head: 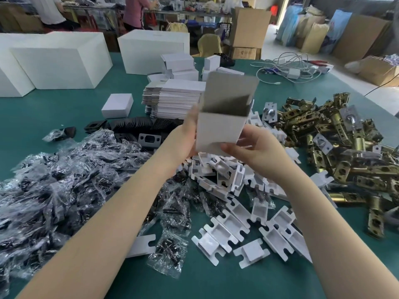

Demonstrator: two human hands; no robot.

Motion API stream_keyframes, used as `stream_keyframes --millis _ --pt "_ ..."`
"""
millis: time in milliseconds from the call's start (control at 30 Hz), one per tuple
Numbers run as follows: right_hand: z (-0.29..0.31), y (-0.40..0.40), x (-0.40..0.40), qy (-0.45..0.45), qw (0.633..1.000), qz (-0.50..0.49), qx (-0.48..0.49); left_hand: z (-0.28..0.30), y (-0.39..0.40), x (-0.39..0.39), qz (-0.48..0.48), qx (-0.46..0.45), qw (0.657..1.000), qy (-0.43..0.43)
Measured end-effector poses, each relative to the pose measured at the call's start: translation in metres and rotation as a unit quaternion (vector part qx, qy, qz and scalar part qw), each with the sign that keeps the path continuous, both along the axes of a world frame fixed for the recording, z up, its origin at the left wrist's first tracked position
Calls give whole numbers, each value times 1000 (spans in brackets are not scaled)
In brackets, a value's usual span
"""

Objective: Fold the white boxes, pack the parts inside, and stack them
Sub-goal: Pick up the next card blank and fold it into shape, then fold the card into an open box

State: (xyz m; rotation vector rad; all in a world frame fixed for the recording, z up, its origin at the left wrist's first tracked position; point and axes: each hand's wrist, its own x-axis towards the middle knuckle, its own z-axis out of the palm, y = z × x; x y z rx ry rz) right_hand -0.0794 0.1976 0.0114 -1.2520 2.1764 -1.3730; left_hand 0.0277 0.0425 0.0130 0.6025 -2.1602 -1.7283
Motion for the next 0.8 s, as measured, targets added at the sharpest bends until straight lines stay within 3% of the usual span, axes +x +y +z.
stream_keyframes --millis 100,200,267,367,433,533,667,733,800 --pt "2 6 -4 -18 999 6 34 -4 3 -1 -74 -13 994 76" --pt "7 13 -6 -33 997 8 74 -17 4 -4 -48 -37 987 148" --pt "12 18 -10 22 991 -5 133 -29 3 -9 -28 -43 986 158" --pt "20 33 -31 109 970 -135 171 -47 3 -12 -14 -38 988 146" --pt "25 47 -57 174 926 -248 225 -54 5 -13 -5 -14 988 153" --pt "25 68 -96 215 824 -375 366 -58 7 -13 -6 8 987 163" --pt "16 76 -115 322 711 -406 476 -59 7 -14 -16 43 984 173" --pt "18 75 -116 366 693 -396 479 -61 6 -14 -15 47 983 176" --pt "22 77 -120 373 705 -402 450 -61 7 -14 -15 48 983 177"
